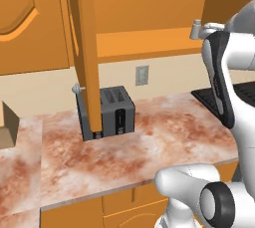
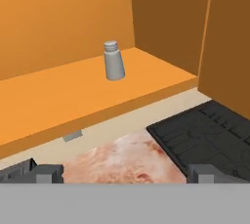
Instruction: Move the ketchup and shaker from the cabinet to the dining counter.
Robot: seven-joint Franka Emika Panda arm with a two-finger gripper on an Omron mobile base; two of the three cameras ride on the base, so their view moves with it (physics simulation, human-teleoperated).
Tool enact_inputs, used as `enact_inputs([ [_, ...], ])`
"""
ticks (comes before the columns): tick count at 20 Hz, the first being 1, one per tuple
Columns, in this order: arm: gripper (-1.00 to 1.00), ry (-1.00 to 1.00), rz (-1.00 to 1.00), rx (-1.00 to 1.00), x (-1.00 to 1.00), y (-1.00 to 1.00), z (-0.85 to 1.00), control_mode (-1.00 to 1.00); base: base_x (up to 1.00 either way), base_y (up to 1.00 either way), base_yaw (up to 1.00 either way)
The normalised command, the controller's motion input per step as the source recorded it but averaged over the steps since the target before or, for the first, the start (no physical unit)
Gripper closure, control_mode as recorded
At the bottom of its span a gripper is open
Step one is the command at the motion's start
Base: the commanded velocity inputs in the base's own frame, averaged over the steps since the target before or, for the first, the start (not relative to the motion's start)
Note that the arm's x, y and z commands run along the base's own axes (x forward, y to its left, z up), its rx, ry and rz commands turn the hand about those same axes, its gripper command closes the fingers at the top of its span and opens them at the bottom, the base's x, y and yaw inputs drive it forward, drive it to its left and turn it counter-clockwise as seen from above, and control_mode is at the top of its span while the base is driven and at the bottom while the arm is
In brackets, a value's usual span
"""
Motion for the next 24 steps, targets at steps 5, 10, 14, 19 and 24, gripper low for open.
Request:
enact_inputs([
  [5,-1.00,0.03,0.00,-0.02,0.55,-0.10,0.01,-1.00,0.00,0.00,0.00],
  [10,-1.00,0.11,0.00,-0.01,0.55,-0.12,0.08,-1.00,0.00,0.00,0.00],
  [14,-1.00,0.09,0.02,0.00,0.51,-0.19,0.00,-1.00,0.00,0.00,0.00],
  [19,-1.00,0.00,0.05,-0.05,0.38,-0.12,-0.07,-1.00,0.00,0.00,0.00],
  [24,-1.00,-0.08,0.07,-0.12,0.26,-0.10,-0.22,-1.00,0.00,0.00,0.00],
])
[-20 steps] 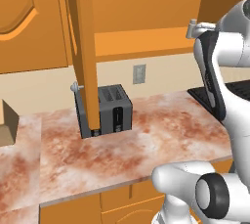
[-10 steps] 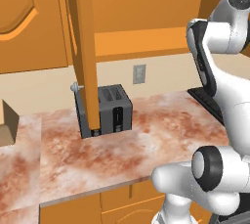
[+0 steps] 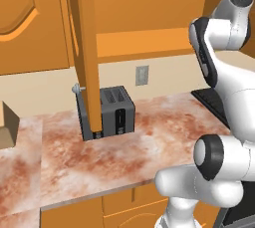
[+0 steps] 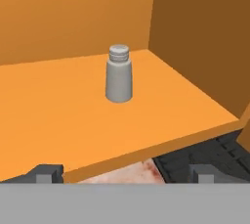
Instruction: Move the ketchup and shaker from the cabinet to the dining counter.
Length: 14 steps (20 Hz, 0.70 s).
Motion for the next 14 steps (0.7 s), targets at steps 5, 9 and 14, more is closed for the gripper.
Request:
enact_inputs([
  [5,-1.00,-0.12,0.06,-0.13,0.27,-0.08,-0.20,-1.00,0.00,0.00,0.00],
  [9,-1.00,-0.03,0.02,-0.03,0.33,-0.13,-0.07,-1.00,0.00,0.00,0.00],
  [14,-1.00,0.05,0.00,0.00,0.43,-0.08,0.07,-1.00,0.00,0.00,0.00],
])
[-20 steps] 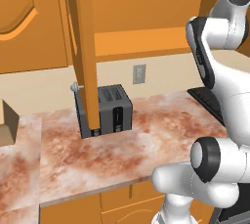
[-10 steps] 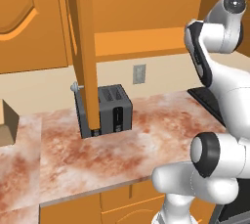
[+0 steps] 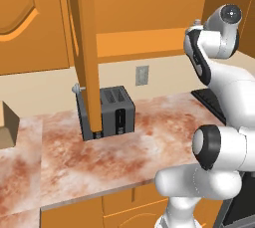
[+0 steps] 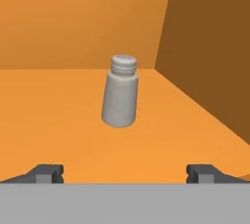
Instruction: Move the ketchup and shaker from the cabinet to the dining counter.
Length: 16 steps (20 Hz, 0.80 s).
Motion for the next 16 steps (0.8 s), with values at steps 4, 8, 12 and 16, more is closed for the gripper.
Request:
enact_inputs([
  [4,-1.00,0.09,0.00,0.00,0.35,-0.01,0.11,-1.00,0.00,0.00,0.00],
  [8,-1.00,0.07,0.00,0.00,0.30,0.00,0.01,-1.00,0.00,0.00,0.00],
  [12,-1.00,0.00,0.00,0.00,0.23,-0.04,-0.02,-1.00,0.00,0.00,0.00],
  [16,-1.00,-0.03,0.00,0.00,0.19,-0.07,-0.21,-1.00,0.00,0.00,0.00],
])
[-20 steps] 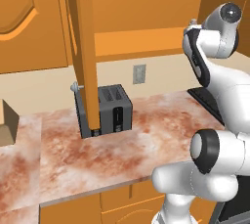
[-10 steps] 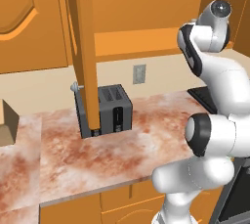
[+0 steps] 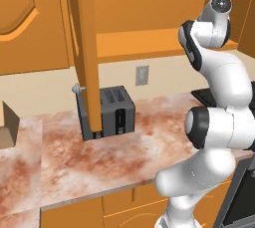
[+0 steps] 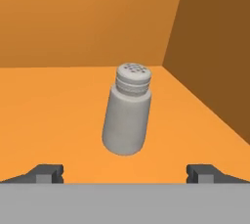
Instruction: Move the ketchup and shaker from the cabinet to the dining counter.
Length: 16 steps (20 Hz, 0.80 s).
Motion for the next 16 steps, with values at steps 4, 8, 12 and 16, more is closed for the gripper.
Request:
enact_inputs([
  [4,-1.00,-0.07,0.00,0.00,0.25,-0.12,-0.23,-1.00,0.00,0.00,0.00],
  [8,-1.00,-0.03,0.00,0.00,0.29,-0.11,-0.10,-1.00,0.00,0.00,0.00],
  [12,-1.00,0.00,0.00,0.00,0.25,-0.10,0.00,-1.00,0.00,0.00,0.00],
  [16,-1.00,0.06,0.00,0.08,0.25,-0.07,0.00,-1.00,0.00,0.00,0.00],
])
